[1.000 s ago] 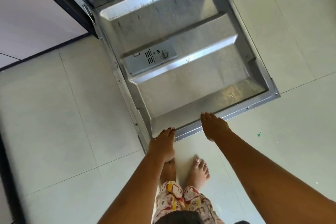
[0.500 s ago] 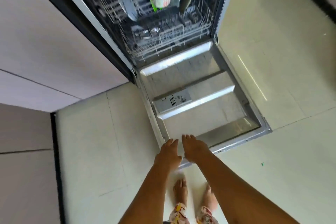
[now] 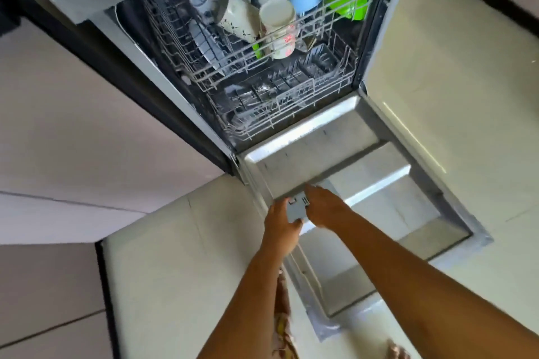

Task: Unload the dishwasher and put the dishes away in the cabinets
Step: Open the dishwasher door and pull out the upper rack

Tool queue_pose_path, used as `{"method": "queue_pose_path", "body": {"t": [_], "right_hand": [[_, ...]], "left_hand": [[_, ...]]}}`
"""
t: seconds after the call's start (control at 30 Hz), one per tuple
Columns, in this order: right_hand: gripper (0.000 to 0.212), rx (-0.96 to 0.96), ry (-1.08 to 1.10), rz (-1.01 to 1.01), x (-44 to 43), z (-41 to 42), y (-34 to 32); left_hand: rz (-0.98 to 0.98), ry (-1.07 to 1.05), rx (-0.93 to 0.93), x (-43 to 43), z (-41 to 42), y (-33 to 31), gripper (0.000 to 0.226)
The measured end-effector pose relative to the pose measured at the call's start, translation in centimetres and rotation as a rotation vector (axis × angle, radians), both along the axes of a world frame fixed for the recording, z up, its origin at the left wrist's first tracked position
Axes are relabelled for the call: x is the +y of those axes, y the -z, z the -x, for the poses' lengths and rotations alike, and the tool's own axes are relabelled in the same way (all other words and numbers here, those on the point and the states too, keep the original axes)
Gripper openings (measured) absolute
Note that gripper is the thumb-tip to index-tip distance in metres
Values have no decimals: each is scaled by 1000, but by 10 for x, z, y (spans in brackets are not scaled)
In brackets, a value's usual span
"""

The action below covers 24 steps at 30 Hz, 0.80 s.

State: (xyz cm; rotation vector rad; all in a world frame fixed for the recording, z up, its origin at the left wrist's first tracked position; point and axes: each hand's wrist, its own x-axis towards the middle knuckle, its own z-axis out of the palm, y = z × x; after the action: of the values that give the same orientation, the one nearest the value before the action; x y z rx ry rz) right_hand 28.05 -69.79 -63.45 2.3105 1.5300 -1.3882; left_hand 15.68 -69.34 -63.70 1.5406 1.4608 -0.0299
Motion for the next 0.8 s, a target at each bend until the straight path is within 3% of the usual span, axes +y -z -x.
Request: {"method": "queue_pose_path", "body": {"t": [0.1,0.23,0.43,0.47,0.53,0.57,0.63,0.8], "right_hand": [[61,60,105,-38,47,9,0],[55,209,437,-302,137,15,-37],[31,771,1171,-701,238,4,-90],[30,801,1262,-706,247,1,-94],[51,816,1371,-657,255,-2,-93],[64,808,1389,-623,258,-4,-92],[71,830,1397,-584,265,-10,-89],[24,895,1443,-550,279,-23,-90]], "left_hand": [[58,-71,-63,48,19,0,60],[141,-327,-267,130,29,-30,54],[160,-575,-562,223,2,-86,49],[185,-595,-597,231,-2,-94,52],[254,-661,-660,241,-8,-105,59],[287,-696,-681,246,-11,-110,60],[321,-747,-667,255,-16,-115,62],[378,-870,-583,270,-23,-114,58]]}}
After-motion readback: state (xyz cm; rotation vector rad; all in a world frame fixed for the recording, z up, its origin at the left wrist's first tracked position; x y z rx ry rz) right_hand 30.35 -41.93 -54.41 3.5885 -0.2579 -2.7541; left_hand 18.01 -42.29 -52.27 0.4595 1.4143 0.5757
